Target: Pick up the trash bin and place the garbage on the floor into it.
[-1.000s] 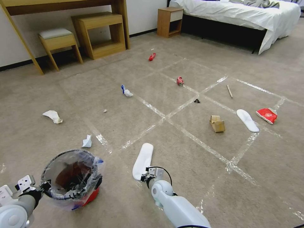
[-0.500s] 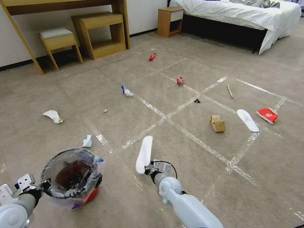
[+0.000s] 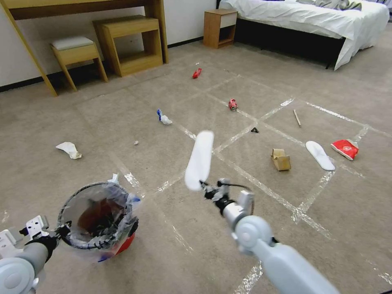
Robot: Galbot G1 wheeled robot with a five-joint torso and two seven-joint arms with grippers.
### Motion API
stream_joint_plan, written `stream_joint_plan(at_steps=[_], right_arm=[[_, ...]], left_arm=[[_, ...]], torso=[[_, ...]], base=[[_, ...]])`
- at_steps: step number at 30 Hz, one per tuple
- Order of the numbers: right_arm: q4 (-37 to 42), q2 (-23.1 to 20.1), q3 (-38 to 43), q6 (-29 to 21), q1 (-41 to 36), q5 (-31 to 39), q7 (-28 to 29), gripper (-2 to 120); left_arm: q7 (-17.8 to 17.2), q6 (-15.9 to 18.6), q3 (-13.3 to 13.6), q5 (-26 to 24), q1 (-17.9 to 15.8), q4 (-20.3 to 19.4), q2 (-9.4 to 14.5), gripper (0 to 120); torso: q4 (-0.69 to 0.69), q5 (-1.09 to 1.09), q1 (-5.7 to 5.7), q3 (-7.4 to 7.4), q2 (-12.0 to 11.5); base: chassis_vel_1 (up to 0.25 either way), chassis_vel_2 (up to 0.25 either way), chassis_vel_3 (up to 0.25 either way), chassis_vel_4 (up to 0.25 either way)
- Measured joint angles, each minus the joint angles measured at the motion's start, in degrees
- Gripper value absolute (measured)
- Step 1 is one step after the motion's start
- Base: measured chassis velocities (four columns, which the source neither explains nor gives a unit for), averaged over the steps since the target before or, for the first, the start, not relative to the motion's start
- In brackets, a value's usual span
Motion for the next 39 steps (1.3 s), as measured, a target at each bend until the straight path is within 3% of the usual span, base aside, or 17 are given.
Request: stream_joint_plan(at_steps=[8, 11, 17, 30, 39], right_arm=[[3.51, -4.68, -2.84, 7.72, 6.35, 0.08, -5.66, 0], [4.01, -6.02, -8.01, 12.24, 13.81, 0.53, -8.51, 0], [5.11, -6.51, -16.33, 15.20, 22.74, 1.83, -10.91, 0], [1.87, -2.56, -35.42, 17.41, 36.93, -1.53, -15.83, 0], [-3.52, 0.79, -43.07, 18.43, 41.22, -5.65, -17.62, 0]], left_arm=[[-0.26, 0.54, 0.62, -0.99, -0.61, -0.33, 0.09, 1], [-0.34, 0.86, 1.33, -1.68, -0.94, -0.47, 0.40, 1], [-0.72, 1.42, 2.37, -2.40, -1.64, -0.81, 1.24, 1], [-0.87, 1.65, 2.56, -2.86, -1.52, -1.55, 1.92, 1], [-1.09, 1.65, 1.82, -3.07, -1.12, -3.01, 1.61, 1]], torso=[[0.02, 0.00, 0.00, 0.00, 0.00], [0.03, -0.02, 0.00, 0.00, 0.00], [0.03, -0.02, 0.00, 0.00, 0.00], [0.03, -0.02, 0.00, 0.00, 0.00], [0.02, -0.02, 0.00, 0.00, 0.00]], base=[[0.000, 0.000, 0.000, 0.000], [0.000, 0.000, 0.000, 0.000], [0.000, 0.000, 0.000, 0.000], [0.000, 0.000, 0.000, 0.000], [0.000, 0.000, 0.000, 0.000]])
